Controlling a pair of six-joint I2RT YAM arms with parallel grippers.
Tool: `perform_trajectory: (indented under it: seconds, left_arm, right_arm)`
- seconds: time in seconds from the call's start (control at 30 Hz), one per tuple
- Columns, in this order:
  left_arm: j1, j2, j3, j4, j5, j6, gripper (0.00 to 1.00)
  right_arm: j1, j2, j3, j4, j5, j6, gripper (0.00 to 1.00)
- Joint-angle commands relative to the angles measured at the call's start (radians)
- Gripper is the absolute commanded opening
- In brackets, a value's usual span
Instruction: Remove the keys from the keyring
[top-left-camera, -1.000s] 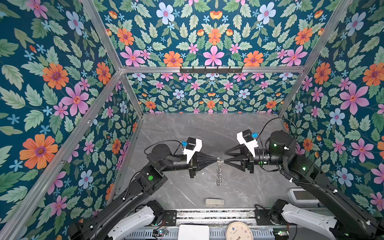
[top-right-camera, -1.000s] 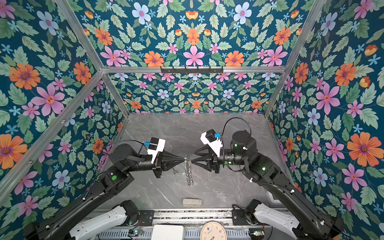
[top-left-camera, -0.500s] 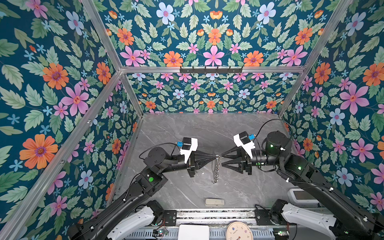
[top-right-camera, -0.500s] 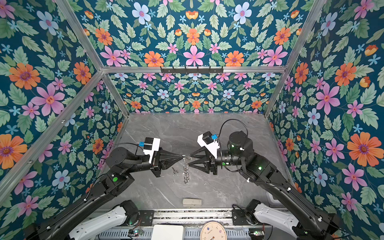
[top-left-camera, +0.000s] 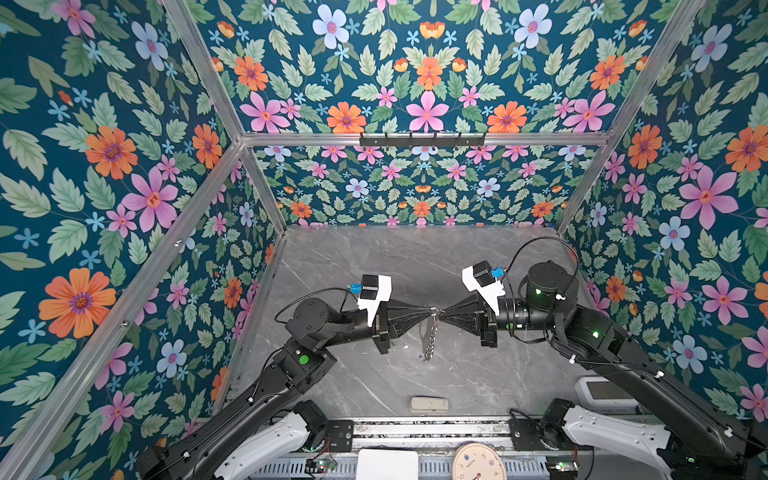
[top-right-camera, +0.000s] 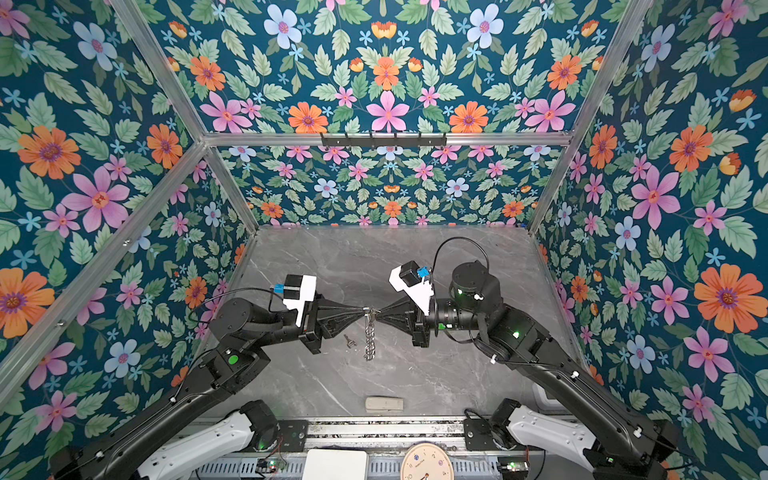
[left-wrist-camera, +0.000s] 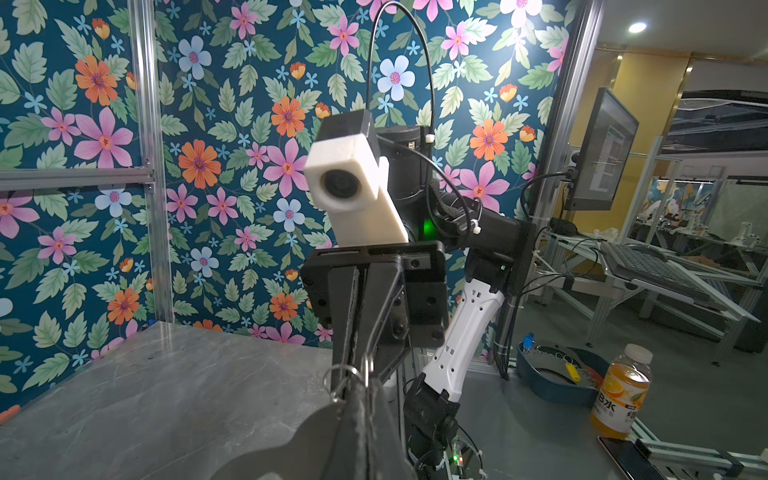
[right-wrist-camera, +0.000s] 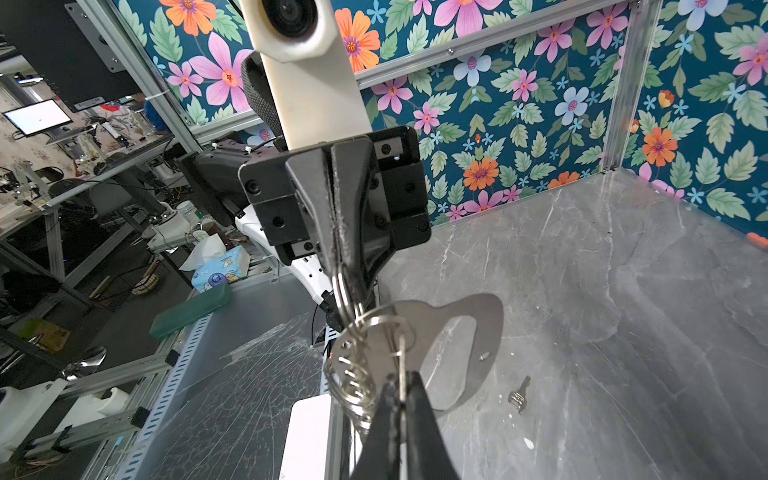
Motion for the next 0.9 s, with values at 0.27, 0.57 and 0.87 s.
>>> perform_trajectory:
  seconds: [0.27, 0.57, 0.87]
  left_arm:
    - [-0.001, -0.016, -0.032, 0.103, -0.019, -0.014, 0.0]
    - [-0.002, -0.032, -0.063, 0.157, -0.04, -0.009, 0.0]
    - [0.0, -0.017, -0.073, 0.191, -0.035, -0.014, 0.0]
  right_arm:
    - [0.017, 0.016, 0.055, -0.079, 0.044, -0.046, 0.0]
    - [0.055, 0.074, 0.115, -0.219, 0.073, -0.086, 0.0]
    - [0.072, 0.106, 0.126, -0.228, 0.069, -0.09, 0.0]
